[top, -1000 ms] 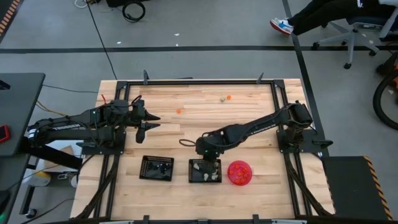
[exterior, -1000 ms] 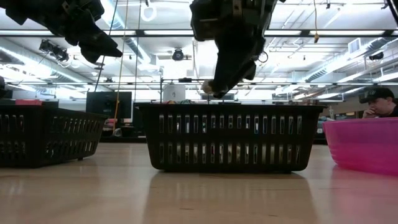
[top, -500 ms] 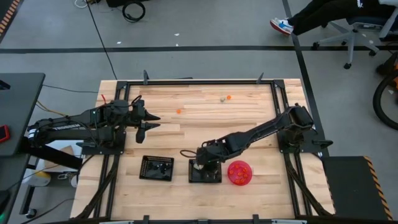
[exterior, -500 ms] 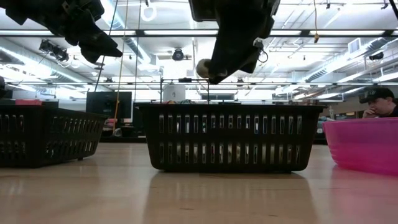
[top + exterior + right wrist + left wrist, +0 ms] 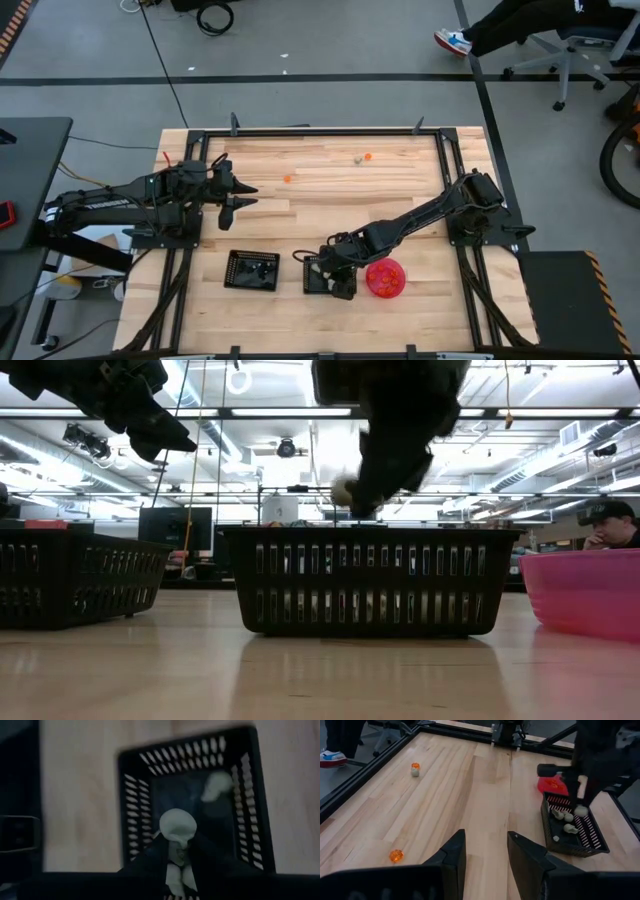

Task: Sort Halloween decoration
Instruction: Put the white skull toy into the right black bin

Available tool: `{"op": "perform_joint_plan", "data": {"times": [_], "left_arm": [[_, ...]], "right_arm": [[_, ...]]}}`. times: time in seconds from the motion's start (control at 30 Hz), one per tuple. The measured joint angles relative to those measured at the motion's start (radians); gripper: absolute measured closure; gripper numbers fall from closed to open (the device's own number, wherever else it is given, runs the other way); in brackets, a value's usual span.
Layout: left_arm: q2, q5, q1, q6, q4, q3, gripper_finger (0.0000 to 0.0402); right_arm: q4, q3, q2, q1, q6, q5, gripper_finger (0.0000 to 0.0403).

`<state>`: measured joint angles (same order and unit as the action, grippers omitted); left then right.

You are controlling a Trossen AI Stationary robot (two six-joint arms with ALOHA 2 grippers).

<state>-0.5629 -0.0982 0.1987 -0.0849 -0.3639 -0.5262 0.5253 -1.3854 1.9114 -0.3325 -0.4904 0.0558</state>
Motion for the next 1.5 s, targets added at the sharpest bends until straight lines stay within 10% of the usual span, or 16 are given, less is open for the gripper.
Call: {"op": "perform_joint_plan", "data": {"times": [1.5], "left_arm": [[0.0,0.0,0.0,-0.001,0.0,0.0,0.0285]], "right_arm": [[-0.118,0.121,0.001,-0.008,-0.042,-0.02,0.0272]]}}
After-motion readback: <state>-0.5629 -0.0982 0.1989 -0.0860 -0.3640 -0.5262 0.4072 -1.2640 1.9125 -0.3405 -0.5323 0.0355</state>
